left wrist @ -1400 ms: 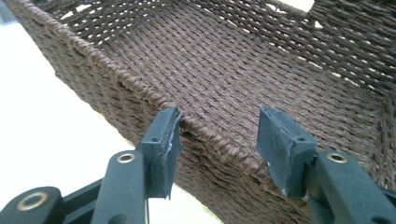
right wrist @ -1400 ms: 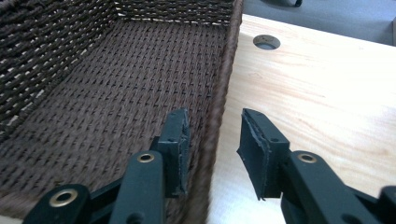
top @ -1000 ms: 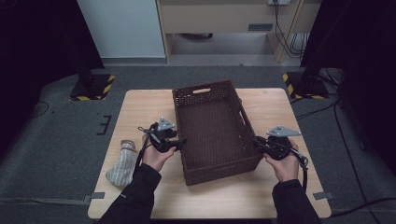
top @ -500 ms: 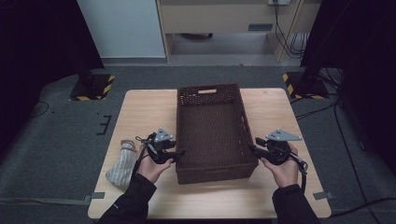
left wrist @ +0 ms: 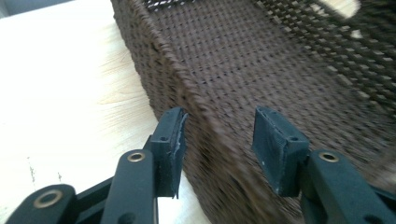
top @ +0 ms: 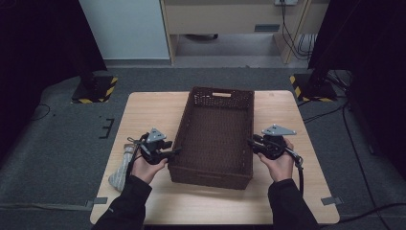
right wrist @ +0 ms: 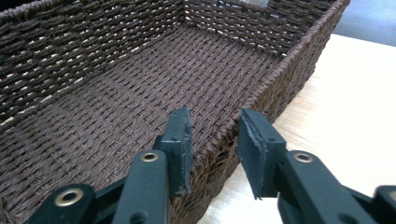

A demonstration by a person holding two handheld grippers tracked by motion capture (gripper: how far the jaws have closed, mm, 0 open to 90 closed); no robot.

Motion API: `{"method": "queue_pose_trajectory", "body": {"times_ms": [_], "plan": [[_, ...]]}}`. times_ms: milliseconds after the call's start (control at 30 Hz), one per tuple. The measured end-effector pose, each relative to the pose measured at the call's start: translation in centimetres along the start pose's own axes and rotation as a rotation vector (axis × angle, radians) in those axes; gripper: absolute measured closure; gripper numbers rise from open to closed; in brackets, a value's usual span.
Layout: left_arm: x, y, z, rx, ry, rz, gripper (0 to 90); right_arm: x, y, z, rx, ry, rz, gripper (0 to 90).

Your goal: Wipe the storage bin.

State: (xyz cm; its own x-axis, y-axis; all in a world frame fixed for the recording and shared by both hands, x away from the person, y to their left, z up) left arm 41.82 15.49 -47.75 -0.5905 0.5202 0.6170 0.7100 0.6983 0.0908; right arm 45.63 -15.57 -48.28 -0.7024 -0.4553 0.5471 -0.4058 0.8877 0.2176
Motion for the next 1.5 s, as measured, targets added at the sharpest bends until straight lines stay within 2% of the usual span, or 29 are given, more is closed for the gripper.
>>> {"method": "queue_pose_trajectory", "body": {"times_ms": [67,200,267,367,433,533,767,900,1000,1067,1133,1300,1400,1500], "plan": [[0.5,-0.9,0.7,-0.006,0.011,0.008,51.4,0.1,0.1,0.1,0.017,-0.006,0.008,66.3],[0.6,-1.1,1.6,-0.013,0.038,0.004,52.5,0.4,0.4,0.5,0.016,-0.025,0.014,68.1],[0.6,-0.9,1.8,0.006,0.034,0.014,55.7,0.8,0.7,0.8,0.014,-0.034,0.007,67.8],[0.8,-0.3,2.0,0.015,0.037,0.015,61.8,1.3,1.2,1.0,0.002,-0.003,-0.022,66.1],[0.8,0.3,2.1,0.022,0.041,0.009,63.7,1.4,1.3,0.9,-0.006,0.008,-0.032,60.5],[0.9,1.1,2.3,0.037,0.038,-0.002,66.8,1.5,1.1,0.3,-0.013,-0.024,-0.037,57.5],[0.9,3.4,2.5,0.055,0.044,-0.028,73.9,0.6,-0.1,-1.5,-0.032,-0.074,0.026,49.2],[0.6,4.7,2.6,0.063,0.044,-0.043,74.5,-0.4,-0.6,-1.9,-0.039,-0.068,0.051,48.8],[1.1,4.9,2.5,0.080,0.029,-0.062,65.6,-1.2,-0.8,-1.8,-0.039,-0.060,0.063,49.4],[1.8,4.7,2.5,0.078,0.012,-0.064,59.8,-1.5,-1.0,-1.5,-0.020,-0.038,0.078,50.9],[2.4,4.6,2.7,0.084,-0.005,-0.068,57.9,-1.7,-1.0,-1.3,-0.029,-0.041,0.072,51.7],[2.4,4.9,2.8,0.099,0.005,-0.057,62.3,-1.4,-0.6,-1.1,-0.024,-0.051,0.070,52.0],[1.8,5.5,2.6,0.079,0.030,-0.082,67.1,-1.1,-0.6,-1.2,-0.026,-0.032,0.069,48.8],[1.3,6.4,2.6,0.090,0.032,-0.108,71.6,-0.7,-1.0,-1.7,-0.037,-0.058,0.067,47.7]]}}
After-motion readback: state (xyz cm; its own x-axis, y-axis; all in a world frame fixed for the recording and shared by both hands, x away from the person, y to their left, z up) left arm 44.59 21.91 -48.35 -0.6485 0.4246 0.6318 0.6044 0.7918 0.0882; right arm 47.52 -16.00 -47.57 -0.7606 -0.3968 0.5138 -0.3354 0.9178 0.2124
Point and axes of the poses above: each handheld gripper's, and its own axes: x roughly backward along the jaws, z roughly out of its underside, y roughly to its left, the point moved 8 cm from there along -x, roughly forward along the jaws, and after that the axes turned 12 degrees about -x, right-handed, at the moved point
